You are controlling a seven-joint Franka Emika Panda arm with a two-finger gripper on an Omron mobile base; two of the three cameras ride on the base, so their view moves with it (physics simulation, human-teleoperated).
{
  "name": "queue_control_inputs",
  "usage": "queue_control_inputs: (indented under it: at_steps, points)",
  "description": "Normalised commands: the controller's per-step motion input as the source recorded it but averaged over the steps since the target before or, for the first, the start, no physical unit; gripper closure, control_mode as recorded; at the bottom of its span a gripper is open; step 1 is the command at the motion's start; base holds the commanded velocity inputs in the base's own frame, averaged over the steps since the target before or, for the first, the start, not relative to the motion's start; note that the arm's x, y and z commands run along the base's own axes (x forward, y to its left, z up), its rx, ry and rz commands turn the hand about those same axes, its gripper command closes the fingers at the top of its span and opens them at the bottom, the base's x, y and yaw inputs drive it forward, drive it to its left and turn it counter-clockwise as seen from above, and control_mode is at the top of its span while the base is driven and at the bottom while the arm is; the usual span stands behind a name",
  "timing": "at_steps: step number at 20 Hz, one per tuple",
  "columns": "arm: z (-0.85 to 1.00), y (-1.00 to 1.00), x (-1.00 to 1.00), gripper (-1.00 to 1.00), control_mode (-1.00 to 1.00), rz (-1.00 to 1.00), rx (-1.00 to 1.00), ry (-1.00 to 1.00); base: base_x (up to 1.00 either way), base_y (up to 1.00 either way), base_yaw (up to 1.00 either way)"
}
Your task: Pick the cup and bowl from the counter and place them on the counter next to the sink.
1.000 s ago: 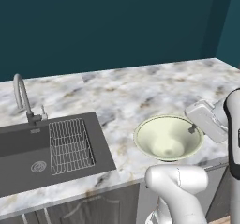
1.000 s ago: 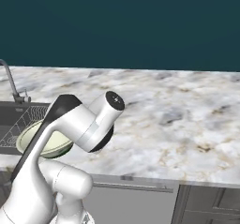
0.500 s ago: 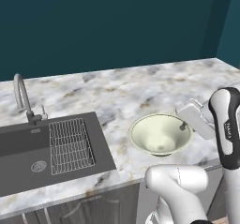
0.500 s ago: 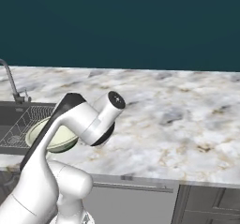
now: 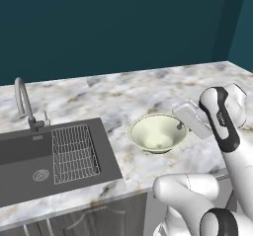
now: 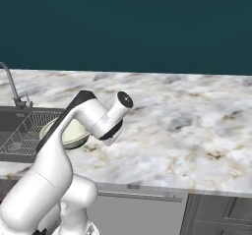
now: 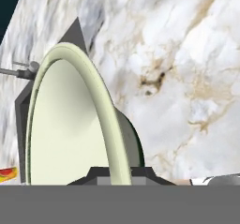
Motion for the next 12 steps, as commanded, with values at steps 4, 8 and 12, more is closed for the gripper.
queue_control_inputs:
  at_steps: [4,8,12]
  points:
    - [-0.27,0.17,0.43,1.0,-1.0,0.0,0.0,0.04,0.0,0.0,0.0]
    - [-0.25,0.21,0.21,1.0,-1.0,0.0,0.0,0.04,0.0,0.0,0.0]
    - [-0.33,0.22,0.07,1.0,-1.0,0.0,0.0,0.01,0.0,0.0,0.0]
